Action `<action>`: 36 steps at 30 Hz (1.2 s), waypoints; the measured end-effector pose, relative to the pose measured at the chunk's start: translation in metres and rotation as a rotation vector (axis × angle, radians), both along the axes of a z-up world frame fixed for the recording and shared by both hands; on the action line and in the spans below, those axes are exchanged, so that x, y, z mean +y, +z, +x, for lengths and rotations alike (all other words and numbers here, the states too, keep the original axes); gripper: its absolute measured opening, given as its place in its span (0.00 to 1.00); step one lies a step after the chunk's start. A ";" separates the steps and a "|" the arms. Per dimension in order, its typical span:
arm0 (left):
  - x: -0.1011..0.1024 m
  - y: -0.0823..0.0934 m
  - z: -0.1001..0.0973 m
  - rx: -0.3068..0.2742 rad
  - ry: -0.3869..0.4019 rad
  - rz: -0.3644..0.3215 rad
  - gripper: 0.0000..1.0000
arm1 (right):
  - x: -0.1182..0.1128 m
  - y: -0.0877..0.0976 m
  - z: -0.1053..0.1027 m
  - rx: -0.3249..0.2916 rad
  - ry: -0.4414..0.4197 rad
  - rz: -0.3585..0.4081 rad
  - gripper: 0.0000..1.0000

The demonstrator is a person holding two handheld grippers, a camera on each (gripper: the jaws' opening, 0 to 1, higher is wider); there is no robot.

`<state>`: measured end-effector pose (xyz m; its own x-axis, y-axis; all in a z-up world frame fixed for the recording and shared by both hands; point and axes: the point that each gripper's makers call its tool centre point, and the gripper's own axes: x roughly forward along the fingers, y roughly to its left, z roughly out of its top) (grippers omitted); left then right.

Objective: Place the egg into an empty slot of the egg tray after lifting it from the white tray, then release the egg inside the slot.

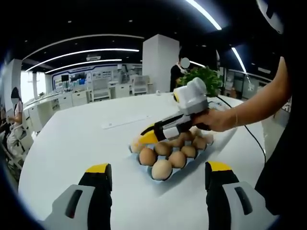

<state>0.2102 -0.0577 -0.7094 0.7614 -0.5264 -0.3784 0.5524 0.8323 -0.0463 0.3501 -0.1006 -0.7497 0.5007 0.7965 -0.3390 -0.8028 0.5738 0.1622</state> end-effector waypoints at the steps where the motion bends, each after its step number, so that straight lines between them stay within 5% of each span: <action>1: -0.001 0.000 0.000 -0.001 -0.001 -0.002 0.80 | -0.007 0.003 0.001 -0.002 -0.017 0.005 0.23; 9: -0.005 0.000 0.001 -0.003 -0.012 -0.002 0.80 | -0.079 0.012 0.007 -0.055 -0.169 -0.007 0.24; 16: -0.007 0.000 0.004 -0.005 -0.016 -0.003 0.80 | -0.184 0.016 0.016 -0.119 -0.429 -0.052 0.26; 21: -0.009 0.001 0.004 -0.005 -0.021 -0.005 0.80 | -0.246 0.003 0.012 -0.080 -0.576 -0.084 0.27; 29: -0.011 0.001 0.003 -0.001 -0.029 -0.005 0.80 | -0.293 -0.004 0.010 -0.088 -0.667 -0.143 0.29; 36: -0.012 0.002 0.004 -0.003 -0.030 -0.006 0.80 | -0.295 -0.022 0.014 -0.047 -0.661 -0.166 0.28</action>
